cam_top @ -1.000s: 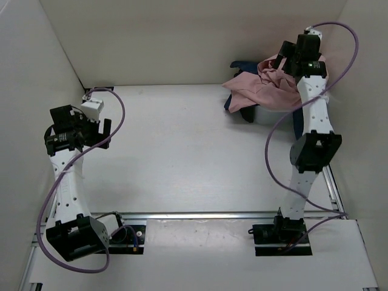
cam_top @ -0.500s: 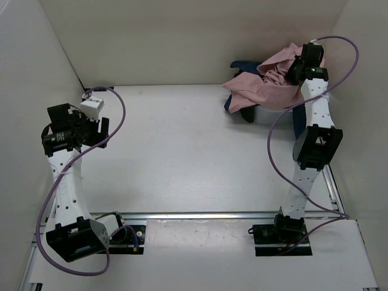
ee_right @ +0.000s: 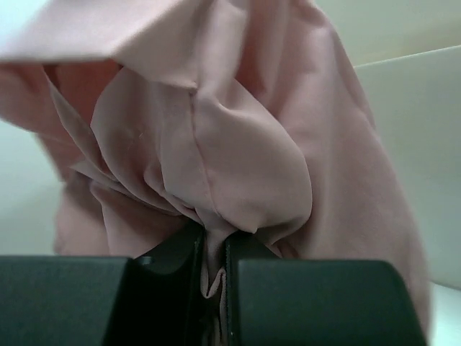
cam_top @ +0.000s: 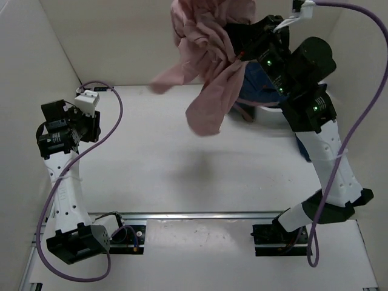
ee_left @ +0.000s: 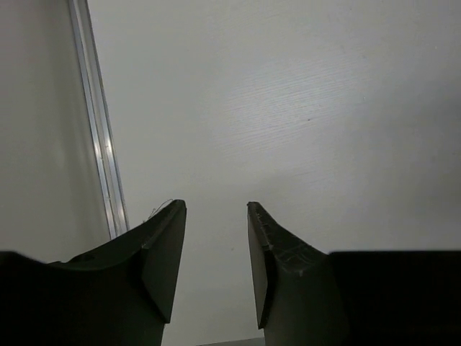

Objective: Fold and stack the trousers
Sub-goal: Grab the trousers from the pile, then flatten the trousers out

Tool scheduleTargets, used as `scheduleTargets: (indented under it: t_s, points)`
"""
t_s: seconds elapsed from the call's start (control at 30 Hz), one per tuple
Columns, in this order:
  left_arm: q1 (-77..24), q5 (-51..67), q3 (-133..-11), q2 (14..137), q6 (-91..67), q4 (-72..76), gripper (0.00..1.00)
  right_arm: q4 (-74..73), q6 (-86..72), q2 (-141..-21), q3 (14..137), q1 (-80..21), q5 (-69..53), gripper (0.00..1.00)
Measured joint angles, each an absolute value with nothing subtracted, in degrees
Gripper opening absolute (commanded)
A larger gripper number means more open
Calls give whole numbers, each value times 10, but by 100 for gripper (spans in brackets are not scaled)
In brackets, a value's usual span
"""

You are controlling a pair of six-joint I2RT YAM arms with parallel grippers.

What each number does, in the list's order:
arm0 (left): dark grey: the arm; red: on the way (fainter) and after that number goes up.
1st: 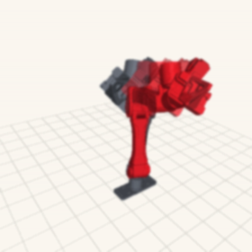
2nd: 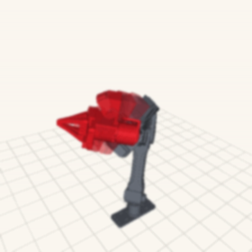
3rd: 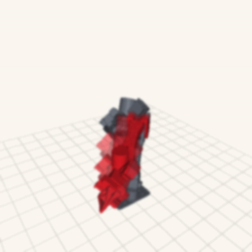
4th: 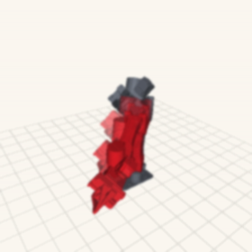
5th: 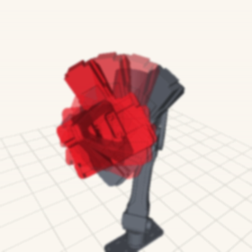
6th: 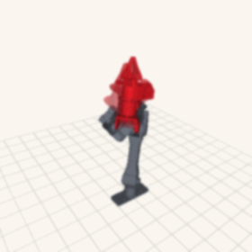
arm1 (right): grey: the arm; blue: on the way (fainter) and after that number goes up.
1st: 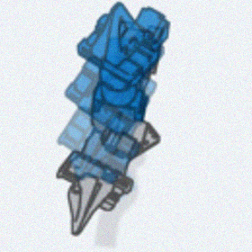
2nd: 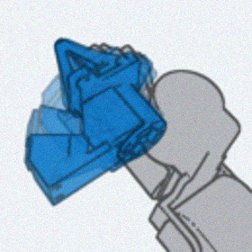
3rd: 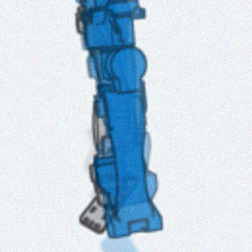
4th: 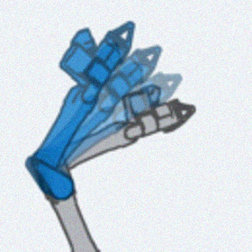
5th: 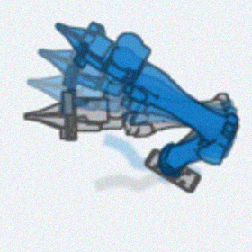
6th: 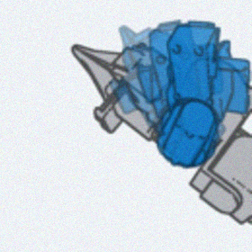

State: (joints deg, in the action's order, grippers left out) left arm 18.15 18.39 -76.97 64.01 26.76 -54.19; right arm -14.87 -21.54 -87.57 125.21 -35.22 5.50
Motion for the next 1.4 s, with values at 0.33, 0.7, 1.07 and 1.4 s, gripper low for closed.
scheduleTargets:
  t_s: [0.33,0.7,1.07,1.4]
  points:
    - [182,175,-797,648,284,-529,68,-124,-516,-893,942,-327,46,87]
    - [136,162,-735,734,375,-543,74,-380,-475,-967,885,-246,7,93]
    - [-44,166,-619,887,361,-527,86,-399,-245,-1024,813,-346,-156,99]
    - [-52,198,-627,987,324,-497,26,-393,-223,-1163,814,-350,-243,0]
